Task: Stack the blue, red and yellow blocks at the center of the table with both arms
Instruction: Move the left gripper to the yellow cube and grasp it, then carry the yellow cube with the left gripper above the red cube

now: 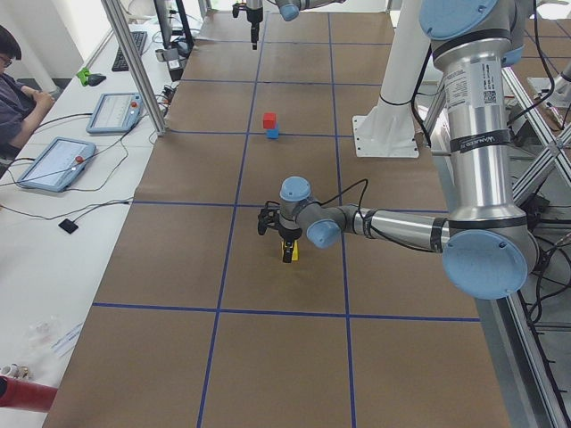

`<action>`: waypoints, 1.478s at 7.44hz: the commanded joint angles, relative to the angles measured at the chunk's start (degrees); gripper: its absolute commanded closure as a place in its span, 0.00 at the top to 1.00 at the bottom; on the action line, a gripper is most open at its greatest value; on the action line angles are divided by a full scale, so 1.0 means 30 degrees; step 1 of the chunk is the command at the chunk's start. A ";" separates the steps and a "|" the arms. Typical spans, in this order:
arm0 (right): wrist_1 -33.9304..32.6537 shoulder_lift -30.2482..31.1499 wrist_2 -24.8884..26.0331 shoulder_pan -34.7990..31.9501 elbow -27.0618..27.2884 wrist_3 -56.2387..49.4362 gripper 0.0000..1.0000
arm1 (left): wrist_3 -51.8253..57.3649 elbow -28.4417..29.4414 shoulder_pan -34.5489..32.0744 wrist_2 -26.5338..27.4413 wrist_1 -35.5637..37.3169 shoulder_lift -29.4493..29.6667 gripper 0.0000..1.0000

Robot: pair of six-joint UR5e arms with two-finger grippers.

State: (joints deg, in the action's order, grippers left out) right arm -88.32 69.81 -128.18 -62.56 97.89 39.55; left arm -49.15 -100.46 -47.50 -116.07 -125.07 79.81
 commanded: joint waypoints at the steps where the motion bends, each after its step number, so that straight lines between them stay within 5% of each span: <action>1: -0.0004 0.0020 -0.0017 0.0025 0.0065 0.0001 0.99 | -0.0023 -0.0175 -0.0015 0.0078 0.0060 -0.0174 0.00; 3: -0.0178 0.0049 -0.0046 0.0025 0.0415 0.0001 0.99 | 0.0152 -0.1837 -0.0190 -0.0677 0.0903 -0.0907 0.00; 5: -0.0180 0.0079 -0.0076 -0.0004 0.0417 0.0001 0.99 | 0.0299 -0.5373 -0.0542 -0.1357 0.6736 0.0544 0.00; 6: -0.0180 0.0137 -0.0076 -0.0004 0.0417 0.0001 0.99 | 0.0299 -0.6349 -0.0543 -0.1357 1.0975 0.3660 0.00; 8: -0.0180 0.0254 -0.0134 -0.0091 0.0475 -0.0028 0.99 | 0.0270 -0.5429 -0.0397 -0.1357 2.0027 1.3280 0.00; 11: -0.0004 0.0547 -0.0134 -0.0209 0.0592 -0.0086 0.99 | -0.0140 -0.1100 0.1590 -0.1299 2.1594 2.0431 0.00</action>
State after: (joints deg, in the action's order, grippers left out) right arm -88.47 71.25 -128.58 -63.04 99.56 39.31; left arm -49.28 -109.17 -44.96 -120.12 -61.59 133.16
